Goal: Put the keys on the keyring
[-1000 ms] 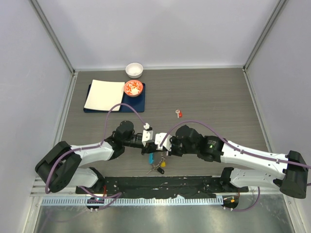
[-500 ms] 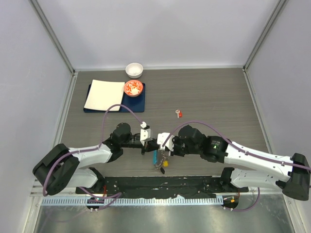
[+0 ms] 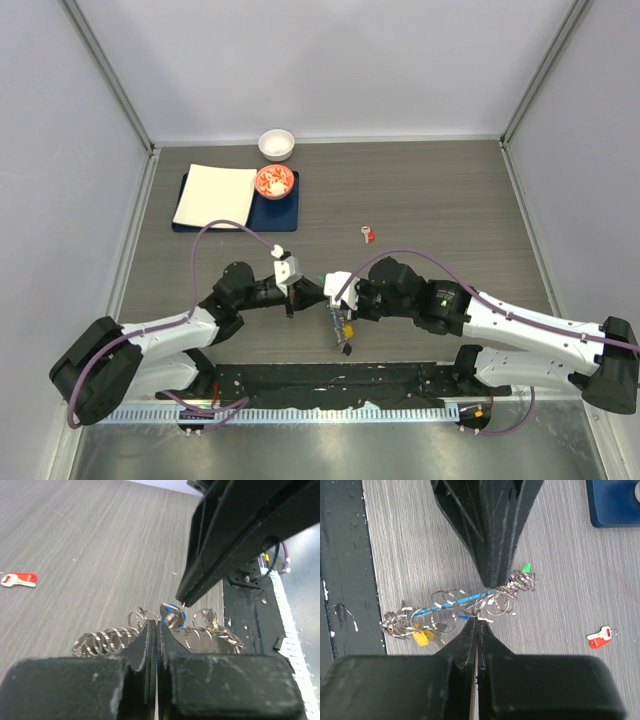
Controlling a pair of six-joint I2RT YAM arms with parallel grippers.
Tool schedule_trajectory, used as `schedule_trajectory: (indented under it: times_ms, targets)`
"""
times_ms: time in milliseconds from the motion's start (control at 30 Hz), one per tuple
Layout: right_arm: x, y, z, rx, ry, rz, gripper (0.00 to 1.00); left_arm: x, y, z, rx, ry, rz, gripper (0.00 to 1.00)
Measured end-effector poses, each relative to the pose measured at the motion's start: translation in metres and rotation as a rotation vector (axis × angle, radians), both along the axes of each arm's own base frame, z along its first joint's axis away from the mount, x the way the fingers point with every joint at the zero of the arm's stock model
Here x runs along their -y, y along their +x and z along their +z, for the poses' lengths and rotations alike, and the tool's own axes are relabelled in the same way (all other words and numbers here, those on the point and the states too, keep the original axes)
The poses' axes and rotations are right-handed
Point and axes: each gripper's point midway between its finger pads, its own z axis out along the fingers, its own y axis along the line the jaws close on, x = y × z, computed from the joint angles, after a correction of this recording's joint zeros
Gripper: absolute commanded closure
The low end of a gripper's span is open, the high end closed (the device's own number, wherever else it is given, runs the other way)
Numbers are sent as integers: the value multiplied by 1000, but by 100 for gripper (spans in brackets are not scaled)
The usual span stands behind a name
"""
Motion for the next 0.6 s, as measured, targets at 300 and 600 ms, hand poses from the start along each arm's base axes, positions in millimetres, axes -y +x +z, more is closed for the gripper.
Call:
schedule_trajectory:
  times_ms: [300, 600]
  targets:
    - [-4, 1, 0, 0, 15, 0, 99, -2, 7, 20, 21, -56, 56, 100]
    - [-7, 3, 1, 7, 25, -6, 99, -4, 2, 12, 34, -31, 30, 74]
